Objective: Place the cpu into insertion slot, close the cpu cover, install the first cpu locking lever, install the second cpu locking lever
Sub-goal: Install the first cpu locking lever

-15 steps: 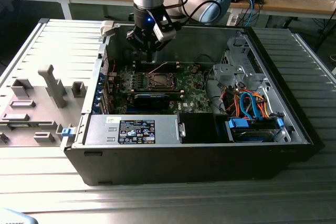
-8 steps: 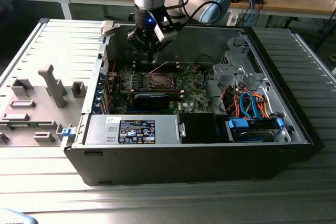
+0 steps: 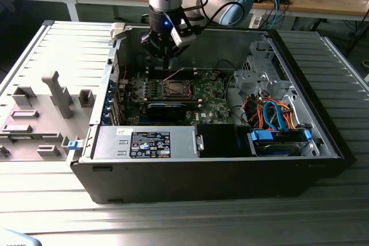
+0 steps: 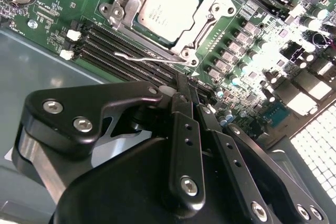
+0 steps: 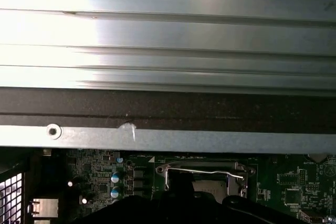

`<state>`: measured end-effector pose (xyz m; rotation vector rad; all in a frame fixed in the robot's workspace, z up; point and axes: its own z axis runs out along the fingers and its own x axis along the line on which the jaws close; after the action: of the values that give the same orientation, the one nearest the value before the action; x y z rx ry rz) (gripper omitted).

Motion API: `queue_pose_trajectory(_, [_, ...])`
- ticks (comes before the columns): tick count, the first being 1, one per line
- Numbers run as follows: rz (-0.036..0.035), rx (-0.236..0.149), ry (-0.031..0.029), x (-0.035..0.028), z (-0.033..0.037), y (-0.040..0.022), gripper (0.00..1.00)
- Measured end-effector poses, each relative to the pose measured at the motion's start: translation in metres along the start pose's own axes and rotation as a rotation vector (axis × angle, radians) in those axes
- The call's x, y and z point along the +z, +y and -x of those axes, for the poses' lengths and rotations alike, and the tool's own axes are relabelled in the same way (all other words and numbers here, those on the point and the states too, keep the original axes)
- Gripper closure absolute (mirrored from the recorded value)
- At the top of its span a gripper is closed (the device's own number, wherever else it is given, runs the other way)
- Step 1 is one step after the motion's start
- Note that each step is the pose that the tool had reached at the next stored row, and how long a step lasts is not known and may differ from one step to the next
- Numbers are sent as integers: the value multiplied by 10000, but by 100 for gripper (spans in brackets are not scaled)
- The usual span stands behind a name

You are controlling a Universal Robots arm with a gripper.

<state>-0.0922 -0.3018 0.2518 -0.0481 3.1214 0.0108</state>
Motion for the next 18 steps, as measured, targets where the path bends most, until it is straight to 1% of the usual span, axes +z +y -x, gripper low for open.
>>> queue_pose_trajectory(18, [0, 1, 0, 25, 71, -2, 89])
